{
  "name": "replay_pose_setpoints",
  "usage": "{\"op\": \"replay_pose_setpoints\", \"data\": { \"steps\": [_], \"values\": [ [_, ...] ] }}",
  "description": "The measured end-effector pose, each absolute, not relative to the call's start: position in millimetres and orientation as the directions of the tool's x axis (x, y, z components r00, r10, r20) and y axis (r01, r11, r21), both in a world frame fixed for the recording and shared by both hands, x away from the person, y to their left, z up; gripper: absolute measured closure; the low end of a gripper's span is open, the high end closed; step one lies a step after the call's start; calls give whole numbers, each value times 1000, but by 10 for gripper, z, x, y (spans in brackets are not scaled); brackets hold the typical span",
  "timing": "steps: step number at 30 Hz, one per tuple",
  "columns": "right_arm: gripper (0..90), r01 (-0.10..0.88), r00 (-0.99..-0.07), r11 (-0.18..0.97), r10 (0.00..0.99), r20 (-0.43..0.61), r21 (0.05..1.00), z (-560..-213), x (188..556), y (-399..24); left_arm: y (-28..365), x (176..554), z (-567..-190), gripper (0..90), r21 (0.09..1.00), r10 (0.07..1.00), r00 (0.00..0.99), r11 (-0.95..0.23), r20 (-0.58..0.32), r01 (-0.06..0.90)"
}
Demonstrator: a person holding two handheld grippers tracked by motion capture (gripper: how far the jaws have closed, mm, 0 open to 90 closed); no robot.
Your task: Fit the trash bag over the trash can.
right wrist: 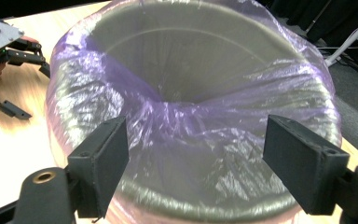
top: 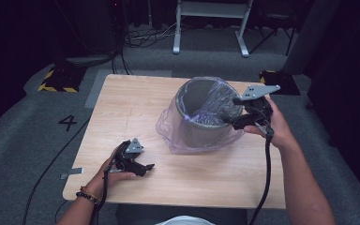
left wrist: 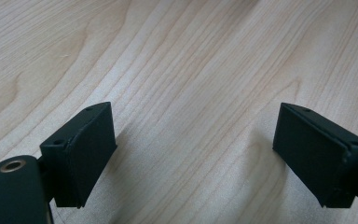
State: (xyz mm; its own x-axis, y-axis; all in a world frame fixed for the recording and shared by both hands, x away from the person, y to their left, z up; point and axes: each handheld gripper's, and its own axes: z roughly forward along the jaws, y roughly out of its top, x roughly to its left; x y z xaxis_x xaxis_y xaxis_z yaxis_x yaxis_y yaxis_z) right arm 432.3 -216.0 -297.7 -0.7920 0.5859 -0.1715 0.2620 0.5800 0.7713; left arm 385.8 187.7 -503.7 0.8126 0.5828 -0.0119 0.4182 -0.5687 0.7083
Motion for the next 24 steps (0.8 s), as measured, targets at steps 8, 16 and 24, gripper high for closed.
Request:
{"op": "replay_pose_setpoints", "data": {
  "steps": [8, 16, 24],
  "values": [
    [222, 253, -783, 569, 596, -180, 782, -2973, 4201, -2261, 1876, 3858, -5037, 128, 708, 583, 813, -569, -12, 418],
    [214, 229, -780, 586, 588, -214, 778, -3018, 4082, -2336, 1876, 3858, -5037, 127, 708, 583, 813, -569, -12, 418],
    [225, 206, -768, 624, 581, -271, 754, -3116, 3951, -2358, 1876, 3858, -5037, 127, 709, 583, 813, -568, -12, 418]
  ]
}}
